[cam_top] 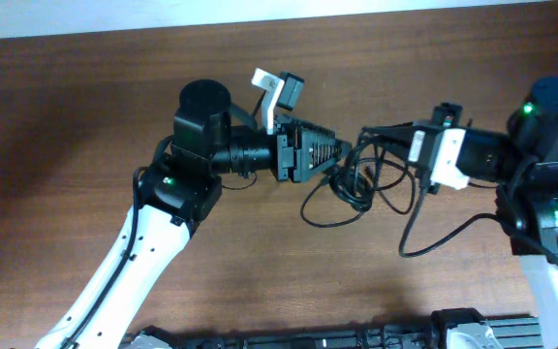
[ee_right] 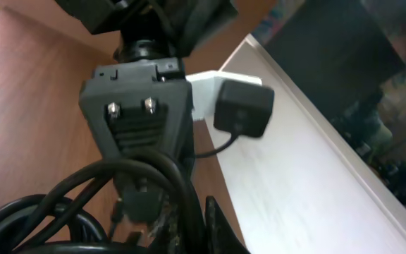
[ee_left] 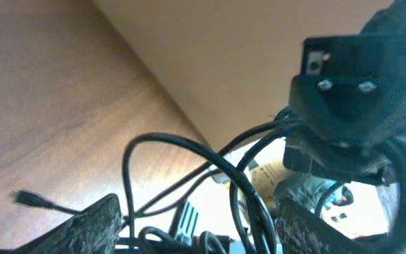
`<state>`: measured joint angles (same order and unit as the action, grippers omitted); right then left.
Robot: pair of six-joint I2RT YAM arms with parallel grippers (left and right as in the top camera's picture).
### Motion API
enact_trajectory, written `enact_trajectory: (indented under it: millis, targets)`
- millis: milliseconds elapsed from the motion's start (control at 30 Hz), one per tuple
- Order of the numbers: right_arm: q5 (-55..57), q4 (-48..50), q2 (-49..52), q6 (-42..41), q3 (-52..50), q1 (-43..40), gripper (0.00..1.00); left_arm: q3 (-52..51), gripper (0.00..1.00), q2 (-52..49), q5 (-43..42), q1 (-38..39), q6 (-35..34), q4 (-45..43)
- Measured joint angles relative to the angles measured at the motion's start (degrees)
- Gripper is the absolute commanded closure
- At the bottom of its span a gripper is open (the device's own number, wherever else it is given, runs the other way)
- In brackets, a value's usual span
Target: Untangle cables
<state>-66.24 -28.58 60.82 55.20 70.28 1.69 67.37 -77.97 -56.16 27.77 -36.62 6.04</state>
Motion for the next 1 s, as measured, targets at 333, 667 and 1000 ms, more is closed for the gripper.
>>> enact_trajectory:
  millis: [333,667,1000]
  targets:
    - [2.4,3.3,3.1,1.6,0.0,2.5,0.96,0.0,0.45,-0.1,-3.7,0.0,-0.7,8.5]
    - [3.3,3.8,3.3,2.0,0.0,3.7,0.96,0.0,0.67,0.0,-4.8,0.0,-0.9,9.4]
    - [5.0,6.2,5.1,2.1,0.0,8.5,0.96,0.0,0.73,0.0,-4.9,0.0,-0.8,9.6]
